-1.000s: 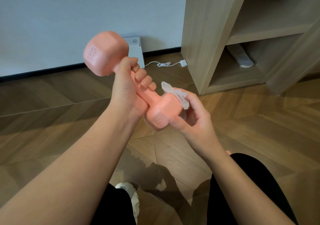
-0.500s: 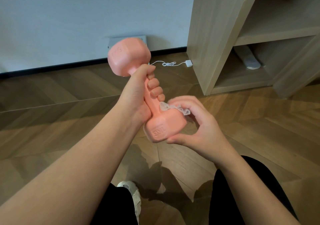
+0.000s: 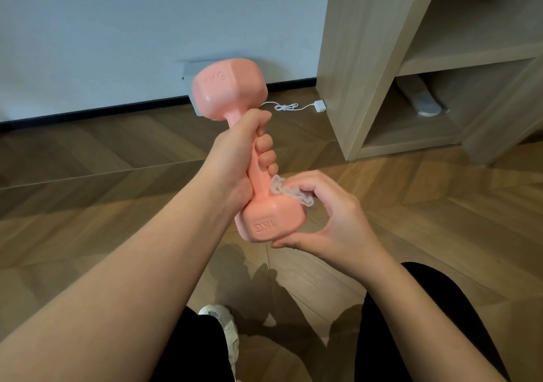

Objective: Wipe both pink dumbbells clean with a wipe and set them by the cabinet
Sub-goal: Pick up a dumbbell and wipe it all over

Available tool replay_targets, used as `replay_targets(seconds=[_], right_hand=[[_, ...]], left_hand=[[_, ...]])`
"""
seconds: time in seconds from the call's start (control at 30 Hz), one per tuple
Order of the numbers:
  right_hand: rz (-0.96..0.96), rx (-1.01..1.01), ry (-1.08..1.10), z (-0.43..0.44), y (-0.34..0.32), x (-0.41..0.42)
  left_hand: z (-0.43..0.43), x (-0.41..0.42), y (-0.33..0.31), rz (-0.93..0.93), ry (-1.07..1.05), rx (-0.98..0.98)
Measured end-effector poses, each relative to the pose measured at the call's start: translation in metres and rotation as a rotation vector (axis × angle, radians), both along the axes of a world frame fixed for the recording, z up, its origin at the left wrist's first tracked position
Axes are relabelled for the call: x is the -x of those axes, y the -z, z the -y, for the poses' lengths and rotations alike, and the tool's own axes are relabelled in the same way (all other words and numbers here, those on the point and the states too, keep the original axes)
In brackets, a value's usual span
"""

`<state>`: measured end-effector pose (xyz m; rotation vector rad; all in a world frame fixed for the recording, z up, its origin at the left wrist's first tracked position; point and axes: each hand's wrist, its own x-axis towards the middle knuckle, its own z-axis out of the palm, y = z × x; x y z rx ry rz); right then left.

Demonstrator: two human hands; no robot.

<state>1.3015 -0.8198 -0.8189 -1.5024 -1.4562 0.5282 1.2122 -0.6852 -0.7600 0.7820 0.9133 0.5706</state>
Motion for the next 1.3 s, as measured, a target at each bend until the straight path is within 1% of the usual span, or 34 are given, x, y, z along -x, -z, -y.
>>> replay_targets(seconds=[0.1, 0.2, 0.3, 0.37, 0.43, 0.53, 0.67, 0.73, 0.8, 0.9, 1.0, 1.13, 1.2, 1.3], right_hand=[[0.042, 0.097, -0.066, -0.001, -0.002, -0.003], [0.093, 0.138, -0.124, -0.002, -0.003, -0.002], [0.126, 0.076, -0.081, -0.001, -0.002, 0.001], [0.125, -0.004, -0.013, 0.001, -0.002, 0.002], [0.158, -0.052, 0.009, 0.001, -0.002, 0.003], [0.223, -0.034, -0.005, 0.000, -0.001, 0.006], [0.158, -0.034, 0.039, 0.001, 0.000, 0.007], [0.155, -0.068, 0.051, 0.003, 0.000, 0.003], [0.182, -0.102, 0.055, 0.003, 0.001, 0.001], [0.284, -0.127, 0.027, 0.001, 0.006, 0.001], [0.337, -0.134, -0.004, 0.000, 0.010, -0.001], [0.279, -0.096, -0.040, -0.004, 0.010, 0.002], [0.244, -0.083, -0.064, -0.004, 0.010, 0.004], [0.234, -0.071, -0.084, -0.005, 0.011, 0.003]], left_hand=[[0.002, 0.001, 0.002, -0.037, 0.018, -0.031], [0.004, 0.002, 0.002, -0.052, 0.057, -0.078], [0.007, 0.001, 0.001, -0.069, 0.055, -0.108], [0.006, 0.000, -0.001, -0.071, 0.020, -0.104], [0.004, 0.001, -0.002, -0.076, -0.015, -0.105], [0.001, 0.003, -0.002, -0.080, -0.008, -0.106], [0.001, 0.005, -0.003, -0.050, 0.076, -0.114], [0.000, 0.003, -0.003, -0.028, 0.100, -0.160], [-0.001, 0.002, -0.002, -0.028, 0.113, -0.222], [-0.005, 0.005, 0.000, -0.058, 0.081, -0.261], [-0.007, 0.009, 0.001, -0.075, 0.037, -0.264], [-0.005, 0.003, 0.001, -0.059, -0.046, -0.241], [-0.006, 0.001, 0.002, -0.079, -0.013, -0.217], [-0.013, 0.009, -0.002, -0.062, 0.134, -0.111]])
